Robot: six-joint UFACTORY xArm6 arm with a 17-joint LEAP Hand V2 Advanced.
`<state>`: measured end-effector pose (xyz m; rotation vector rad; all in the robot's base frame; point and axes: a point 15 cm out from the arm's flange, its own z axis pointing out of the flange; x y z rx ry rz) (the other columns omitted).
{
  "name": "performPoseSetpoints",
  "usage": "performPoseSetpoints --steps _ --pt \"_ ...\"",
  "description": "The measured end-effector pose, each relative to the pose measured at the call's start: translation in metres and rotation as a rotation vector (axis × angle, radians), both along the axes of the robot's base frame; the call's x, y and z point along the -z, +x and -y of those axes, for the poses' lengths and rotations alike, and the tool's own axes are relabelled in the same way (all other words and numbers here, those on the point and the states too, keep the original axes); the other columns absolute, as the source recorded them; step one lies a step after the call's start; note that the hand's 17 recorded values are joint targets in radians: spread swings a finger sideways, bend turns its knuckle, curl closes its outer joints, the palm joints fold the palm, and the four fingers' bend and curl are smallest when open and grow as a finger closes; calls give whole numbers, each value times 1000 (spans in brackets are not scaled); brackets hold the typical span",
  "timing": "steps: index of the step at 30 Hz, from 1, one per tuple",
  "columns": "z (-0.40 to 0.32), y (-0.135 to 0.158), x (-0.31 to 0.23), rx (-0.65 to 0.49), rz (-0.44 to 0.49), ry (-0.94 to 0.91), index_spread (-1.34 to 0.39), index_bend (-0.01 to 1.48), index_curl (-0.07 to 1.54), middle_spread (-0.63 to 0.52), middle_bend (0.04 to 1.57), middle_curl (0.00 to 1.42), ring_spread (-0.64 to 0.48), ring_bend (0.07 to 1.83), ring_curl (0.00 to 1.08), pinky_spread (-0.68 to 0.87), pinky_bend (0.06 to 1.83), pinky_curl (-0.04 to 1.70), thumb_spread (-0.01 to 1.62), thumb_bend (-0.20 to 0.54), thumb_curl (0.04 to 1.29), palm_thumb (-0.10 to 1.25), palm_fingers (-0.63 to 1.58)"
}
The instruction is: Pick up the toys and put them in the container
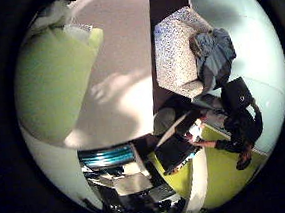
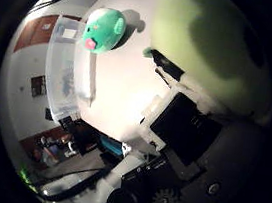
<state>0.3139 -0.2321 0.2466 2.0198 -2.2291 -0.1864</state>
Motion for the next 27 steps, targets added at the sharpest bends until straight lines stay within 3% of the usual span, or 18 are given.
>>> performPoseSetpoints --steps 7,16,27 --pt "-21 -15 -99 -34 63 -44 -253 1038 961 -172 1296 900 -241 1358 793 -190 1276 981 937 -14 704 1065 1038" --pt "-116 -12 -219 -200 234 -38 -258 1008 995 -172 1287 904 -251 1326 825 -192 1236 1039 933 -15 745 1038 1048" --pt "-274 4 -282 -407 407 34 -266 981 1022 -173 1274 910 -259 1302 855 -201 1205 1090 916 -15 771 1037 1059"
